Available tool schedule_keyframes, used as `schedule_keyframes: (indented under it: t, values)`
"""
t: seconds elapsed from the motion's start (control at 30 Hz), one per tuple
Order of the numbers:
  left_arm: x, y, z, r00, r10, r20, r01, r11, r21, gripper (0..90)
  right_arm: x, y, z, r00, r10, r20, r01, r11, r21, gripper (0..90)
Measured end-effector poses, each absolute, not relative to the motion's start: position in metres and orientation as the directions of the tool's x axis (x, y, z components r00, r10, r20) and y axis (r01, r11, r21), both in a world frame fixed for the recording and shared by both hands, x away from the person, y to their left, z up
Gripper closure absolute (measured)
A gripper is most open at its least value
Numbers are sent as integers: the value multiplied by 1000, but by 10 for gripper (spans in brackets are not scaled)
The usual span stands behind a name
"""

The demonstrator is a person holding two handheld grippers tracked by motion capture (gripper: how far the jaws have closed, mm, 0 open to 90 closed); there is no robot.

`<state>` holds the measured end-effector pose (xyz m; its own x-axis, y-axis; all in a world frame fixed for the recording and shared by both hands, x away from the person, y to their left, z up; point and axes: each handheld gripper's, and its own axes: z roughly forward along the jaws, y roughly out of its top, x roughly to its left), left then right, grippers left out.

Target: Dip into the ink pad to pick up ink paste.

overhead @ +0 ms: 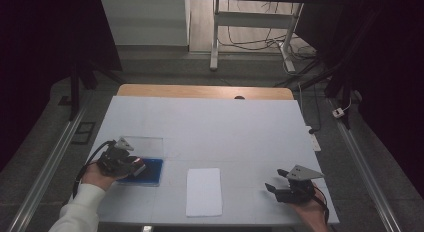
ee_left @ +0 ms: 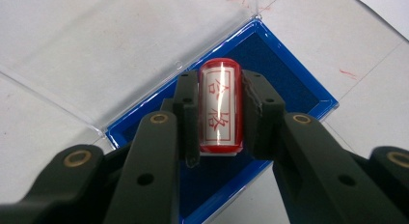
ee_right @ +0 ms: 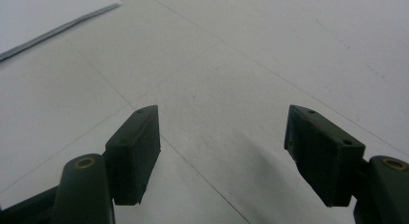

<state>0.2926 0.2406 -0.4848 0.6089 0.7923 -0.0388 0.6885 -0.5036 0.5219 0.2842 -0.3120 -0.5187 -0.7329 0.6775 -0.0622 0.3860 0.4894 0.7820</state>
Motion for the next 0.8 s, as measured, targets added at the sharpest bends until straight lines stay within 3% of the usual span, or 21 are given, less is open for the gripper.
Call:
schedule_keyframes:
  t: [0.8]
  values:
    - [293, 230, -488, 596, 803, 2, 706, -525, 475, 711, 285, -307, -521, -741, 669, -67, 389, 508, 769, 282]
